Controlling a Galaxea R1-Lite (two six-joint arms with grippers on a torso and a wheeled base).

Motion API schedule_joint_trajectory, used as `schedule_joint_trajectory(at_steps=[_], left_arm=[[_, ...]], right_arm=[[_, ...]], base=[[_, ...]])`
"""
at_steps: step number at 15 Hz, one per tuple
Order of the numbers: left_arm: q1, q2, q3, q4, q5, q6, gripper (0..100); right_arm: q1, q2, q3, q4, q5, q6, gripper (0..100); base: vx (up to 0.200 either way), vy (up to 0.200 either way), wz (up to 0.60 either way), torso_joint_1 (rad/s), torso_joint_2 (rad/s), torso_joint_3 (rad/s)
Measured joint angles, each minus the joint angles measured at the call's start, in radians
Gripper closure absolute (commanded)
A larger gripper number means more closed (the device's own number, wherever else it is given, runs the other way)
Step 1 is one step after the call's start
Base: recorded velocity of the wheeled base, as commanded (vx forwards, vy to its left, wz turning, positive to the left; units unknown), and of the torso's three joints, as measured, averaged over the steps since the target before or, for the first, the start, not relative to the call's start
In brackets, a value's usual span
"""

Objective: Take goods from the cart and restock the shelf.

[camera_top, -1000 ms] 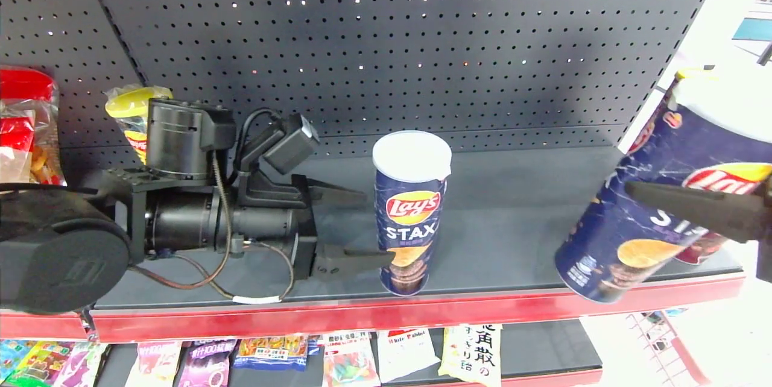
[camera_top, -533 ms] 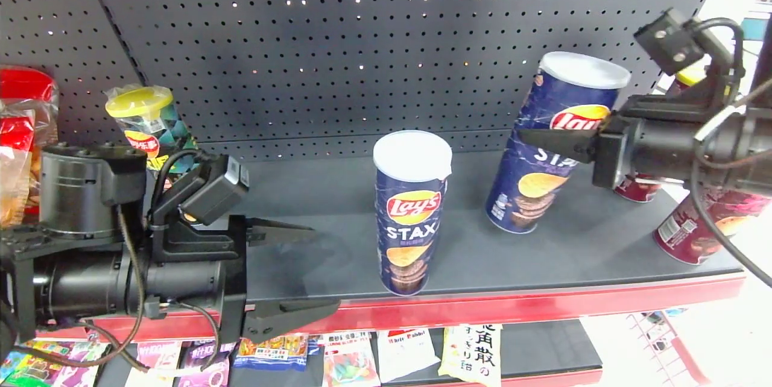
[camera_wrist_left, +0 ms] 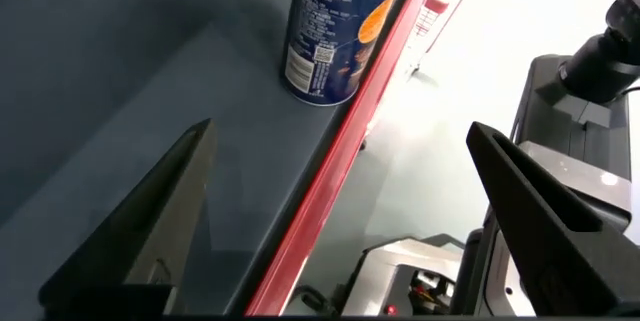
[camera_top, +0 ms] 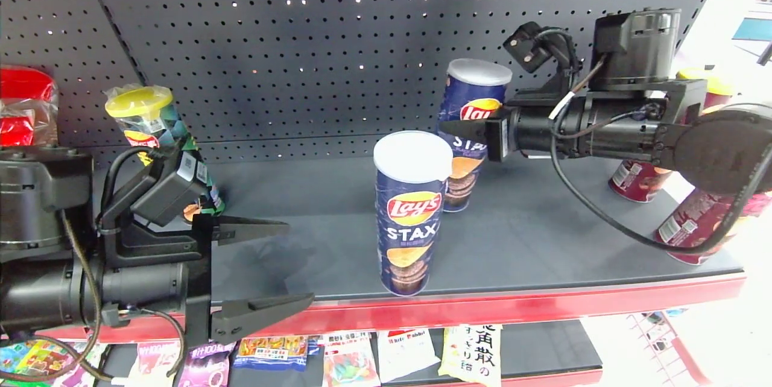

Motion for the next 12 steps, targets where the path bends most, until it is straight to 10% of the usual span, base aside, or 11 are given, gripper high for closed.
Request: schedule_joint_trajectory(at_steps=[12], left_arm=[[0.001,-0.006,0.022,-0.002,0.000,0.002,0]], right_arm=[[0.064,0.130,-0.109,0.001,-0.011,0.000,100]], base=[[0.000,0.000,0.00,0.000,0.00,0.000]])
